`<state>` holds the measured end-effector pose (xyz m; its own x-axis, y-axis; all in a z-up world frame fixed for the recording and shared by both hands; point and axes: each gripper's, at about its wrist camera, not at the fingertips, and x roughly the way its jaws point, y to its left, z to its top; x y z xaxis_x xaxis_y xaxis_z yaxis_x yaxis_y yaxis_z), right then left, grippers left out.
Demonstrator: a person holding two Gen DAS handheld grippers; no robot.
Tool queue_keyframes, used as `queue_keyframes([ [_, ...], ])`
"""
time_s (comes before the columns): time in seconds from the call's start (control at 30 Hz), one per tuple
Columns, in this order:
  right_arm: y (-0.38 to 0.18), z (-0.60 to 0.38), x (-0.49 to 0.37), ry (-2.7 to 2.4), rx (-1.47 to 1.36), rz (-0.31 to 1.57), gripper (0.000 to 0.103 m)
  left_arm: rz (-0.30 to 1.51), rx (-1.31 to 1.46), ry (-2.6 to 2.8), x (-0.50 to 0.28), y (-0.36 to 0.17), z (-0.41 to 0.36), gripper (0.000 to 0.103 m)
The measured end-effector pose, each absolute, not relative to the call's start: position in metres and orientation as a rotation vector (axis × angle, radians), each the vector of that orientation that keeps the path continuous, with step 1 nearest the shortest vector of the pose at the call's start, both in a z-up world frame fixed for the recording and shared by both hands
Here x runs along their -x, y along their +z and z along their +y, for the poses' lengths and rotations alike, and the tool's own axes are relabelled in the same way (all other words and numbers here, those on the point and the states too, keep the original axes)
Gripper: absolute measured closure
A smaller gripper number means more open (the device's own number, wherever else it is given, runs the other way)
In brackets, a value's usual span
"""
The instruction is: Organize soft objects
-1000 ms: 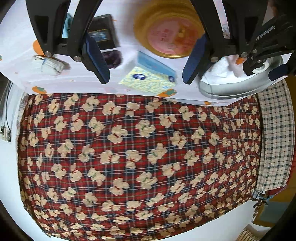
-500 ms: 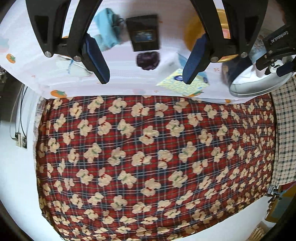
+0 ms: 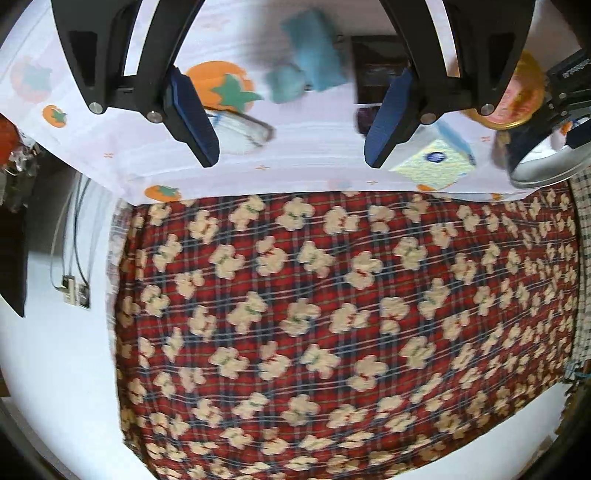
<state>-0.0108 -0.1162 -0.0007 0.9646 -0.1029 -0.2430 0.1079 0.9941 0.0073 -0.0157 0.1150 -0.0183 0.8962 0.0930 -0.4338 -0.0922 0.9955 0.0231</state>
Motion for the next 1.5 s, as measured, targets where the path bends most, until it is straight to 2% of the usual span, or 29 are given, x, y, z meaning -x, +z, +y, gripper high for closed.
queue_keyframes([
  [0.77,-0.015,-0.218,-0.02,-0.166,-0.241,0.406,0.02,0.487,-0.098,-0.066,0.001,-0.02,0.031,0.027],
  [1.23,-0.009,-0.233,-0.022,-0.253,-0.152,0.38,0.02,0.526,-0.119,-0.202,-0.001,-0.022,-0.026,0.028],
  [1.27,-0.009,-0.233,-0.022,-0.254,-0.15,0.38,0.02,0.536,-0.113,-0.211,-0.002,-0.023,-0.029,0.031],
  [1.3,-0.009,-0.234,-0.022,-0.255,-0.148,0.379,0.02,0.544,-0.107,-0.221,-0.003,-0.024,-0.031,0.039],
  [1.33,-0.009,-0.235,-0.022,-0.257,-0.145,0.378,0.02,0.553,-0.098,-0.237,-0.003,-0.025,-0.033,0.044],
  [1.5,-0.008,-0.241,-0.022,-0.263,-0.158,0.379,0.02,0.594,-0.119,-0.283,-0.006,-0.029,-0.051,0.044],
])
